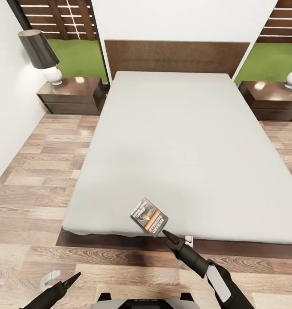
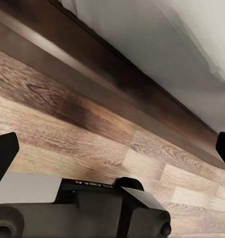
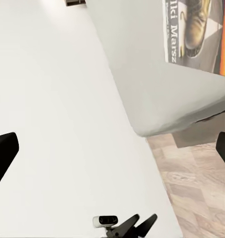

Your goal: In the bedroom, move the book from the bed onto either nightstand, and place the two sandals side by side next to the bed.

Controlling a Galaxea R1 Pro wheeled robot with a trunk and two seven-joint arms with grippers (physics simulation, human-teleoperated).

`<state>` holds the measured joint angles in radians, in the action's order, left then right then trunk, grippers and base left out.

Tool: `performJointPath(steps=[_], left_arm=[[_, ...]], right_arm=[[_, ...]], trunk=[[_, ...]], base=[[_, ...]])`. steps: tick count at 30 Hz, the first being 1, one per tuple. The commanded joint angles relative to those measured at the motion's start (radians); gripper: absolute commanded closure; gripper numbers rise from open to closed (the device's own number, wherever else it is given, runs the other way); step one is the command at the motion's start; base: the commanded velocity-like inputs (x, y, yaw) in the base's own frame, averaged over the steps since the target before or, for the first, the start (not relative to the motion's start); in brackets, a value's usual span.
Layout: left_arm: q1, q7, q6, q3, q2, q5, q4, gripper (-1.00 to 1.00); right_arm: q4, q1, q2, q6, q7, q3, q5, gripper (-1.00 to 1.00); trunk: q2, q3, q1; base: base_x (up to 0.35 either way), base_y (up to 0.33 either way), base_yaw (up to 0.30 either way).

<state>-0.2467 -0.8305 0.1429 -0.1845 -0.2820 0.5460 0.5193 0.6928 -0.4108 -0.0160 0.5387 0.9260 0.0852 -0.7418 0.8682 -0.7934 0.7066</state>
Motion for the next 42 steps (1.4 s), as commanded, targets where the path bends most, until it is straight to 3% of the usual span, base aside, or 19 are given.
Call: performJointPath(steps=[1, 4, 7, 42], left_arm=[[0.0, -0.004, 0.01, -0.001, 0.0, 0.008, 0.0, -1.0], [0.0, -0.004, 0.01, -0.001, 0.001, 0.008, 0.0, -1.0], [0.0, -0.004, 0.01, -0.001, 0.005, 0.008, 0.0, -1.0], [0.0, -0.004, 0.011, -0.003, 0.007, 0.009, 0.0, -1.0]], right_arm=[[0.0, 0.0, -0.001, 0.007, 0.032, 0.003, -0.002, -1.0], [-0.002, 0.0, -0.001, 0.007, 0.086, 0.002, -0.002, -1.0], [-0.005, 0.0, -0.002, 0.007, 0.098, 0.002, -0.002, -1.0], [-0.01, 0.0, -0.002, 0.007, 0.099, 0.002, -0.002, -1.0]], trunk=[[0.008, -0.004, 0.004], [0.029, -0.013, 0.016], [0.05, -0.023, 0.027], [0.295, -0.132, 0.161]], base=[[0.0, 0.0, 0.0], [0.0, 0.0, 0.0], [0.0, 0.0, 0.0], [0.0, 0.0, 0.0]])
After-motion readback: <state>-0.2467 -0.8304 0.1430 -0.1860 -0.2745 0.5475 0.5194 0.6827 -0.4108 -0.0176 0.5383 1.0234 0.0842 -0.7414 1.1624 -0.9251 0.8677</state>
